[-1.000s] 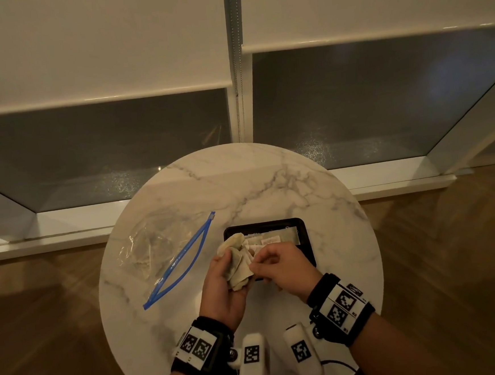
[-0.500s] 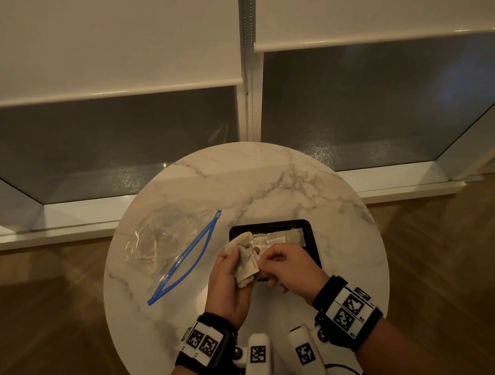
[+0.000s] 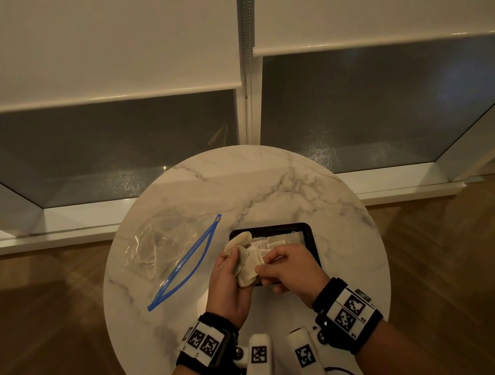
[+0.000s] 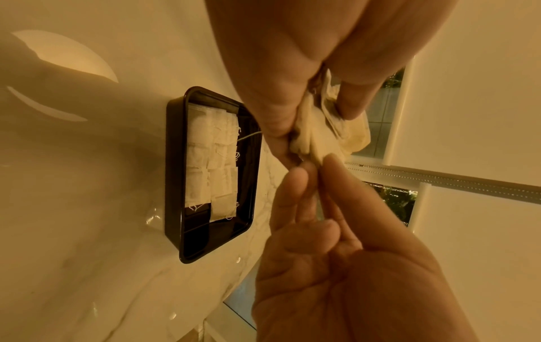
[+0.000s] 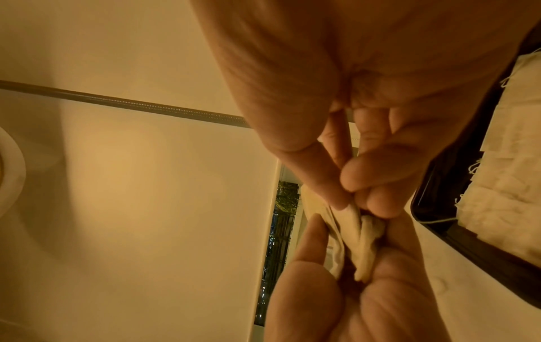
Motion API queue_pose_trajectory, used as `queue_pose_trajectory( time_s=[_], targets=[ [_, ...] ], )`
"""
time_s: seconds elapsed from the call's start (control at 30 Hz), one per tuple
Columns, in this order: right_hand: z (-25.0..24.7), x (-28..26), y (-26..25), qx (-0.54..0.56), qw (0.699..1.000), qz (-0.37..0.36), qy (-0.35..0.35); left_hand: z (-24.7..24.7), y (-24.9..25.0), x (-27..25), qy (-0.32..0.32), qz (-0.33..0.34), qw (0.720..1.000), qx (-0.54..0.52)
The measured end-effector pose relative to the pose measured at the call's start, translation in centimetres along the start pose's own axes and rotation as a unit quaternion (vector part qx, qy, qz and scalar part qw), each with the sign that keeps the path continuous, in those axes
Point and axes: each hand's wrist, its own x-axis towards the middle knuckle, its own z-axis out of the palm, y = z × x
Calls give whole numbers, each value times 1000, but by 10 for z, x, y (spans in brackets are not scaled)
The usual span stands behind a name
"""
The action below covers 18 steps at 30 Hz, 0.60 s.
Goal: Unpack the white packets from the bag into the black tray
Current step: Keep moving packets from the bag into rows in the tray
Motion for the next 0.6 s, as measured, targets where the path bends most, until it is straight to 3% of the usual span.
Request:
queue_pose_trajectory(
  time_s=[0.3, 0.6],
  targets=[
    [-8, -3, -2, -23, 997, -68, 17, -4, -4, -2, 12, -45, 999, -6],
    [-38, 6, -16, 49, 995, -81, 39, -17, -9, 7, 76, -60, 995, -23]
  ],
)
